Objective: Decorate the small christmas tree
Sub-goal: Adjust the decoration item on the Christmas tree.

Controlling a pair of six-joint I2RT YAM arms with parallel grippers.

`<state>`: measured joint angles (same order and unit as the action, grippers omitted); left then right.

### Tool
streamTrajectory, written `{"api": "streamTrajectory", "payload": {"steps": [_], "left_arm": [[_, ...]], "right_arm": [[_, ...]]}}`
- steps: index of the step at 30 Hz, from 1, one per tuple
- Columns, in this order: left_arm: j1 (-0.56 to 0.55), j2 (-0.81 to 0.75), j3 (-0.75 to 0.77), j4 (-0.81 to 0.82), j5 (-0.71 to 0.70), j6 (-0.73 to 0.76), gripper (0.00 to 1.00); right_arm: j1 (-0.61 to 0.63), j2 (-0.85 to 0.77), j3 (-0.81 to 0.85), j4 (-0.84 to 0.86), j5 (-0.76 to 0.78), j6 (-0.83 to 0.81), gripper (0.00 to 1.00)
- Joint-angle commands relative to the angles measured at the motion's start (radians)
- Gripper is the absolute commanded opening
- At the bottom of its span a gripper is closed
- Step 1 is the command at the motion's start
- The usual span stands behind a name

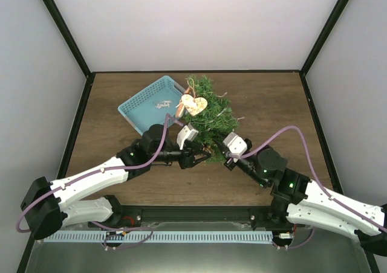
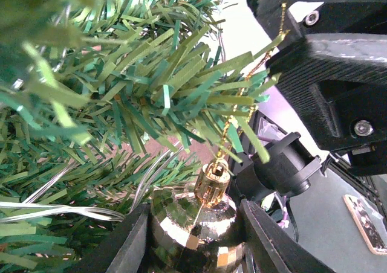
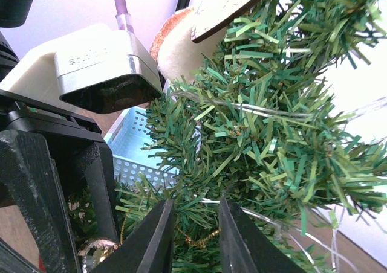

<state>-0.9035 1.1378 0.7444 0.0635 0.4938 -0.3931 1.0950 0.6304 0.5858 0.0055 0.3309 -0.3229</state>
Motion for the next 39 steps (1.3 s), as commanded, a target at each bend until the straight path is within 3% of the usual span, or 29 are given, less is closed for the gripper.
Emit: {"api": "streamTrajectory", "payload": {"steps": [1,10,16,24,33,39], "left_arm": [[-0.002,-0.013,0.025,-0.022,-0.019,-0.001,0.36],[-0.002,-0.015,0.027,-0.040,-0.024,-0.014,0.36],[-0.003,-0.006,0.034,-0.039,-0.026,-0.019,0.36],[-0.002,-0.002,0.044,-0.040,-0.026,-0.018,0.36],[-0.002,-0.001,0.041,-0.037,-0.023,-0.018,0.36],[-0.002,-0.008,0.034,-0.044,-0.021,-0.021,0.36]], "right_arm": [[-0.006,-0.034,0.028,-0.006,-0.009,0.021,0.25],[-0.006,-0.099,0.040,-0.034,-0.032,0.058,0.28],[-0.007,-0.076,0.043,-0.050,-0.073,0.075,0.23],[-0.006,-0.066,0.038,-0.074,-0.034,0.120,0.32],[-0.006,-0.025,0.050,-0.078,-0.004,0.106,0.30],[-0.006,0.005,0.054,-0.047,0.006,0.101,0.23]]}}
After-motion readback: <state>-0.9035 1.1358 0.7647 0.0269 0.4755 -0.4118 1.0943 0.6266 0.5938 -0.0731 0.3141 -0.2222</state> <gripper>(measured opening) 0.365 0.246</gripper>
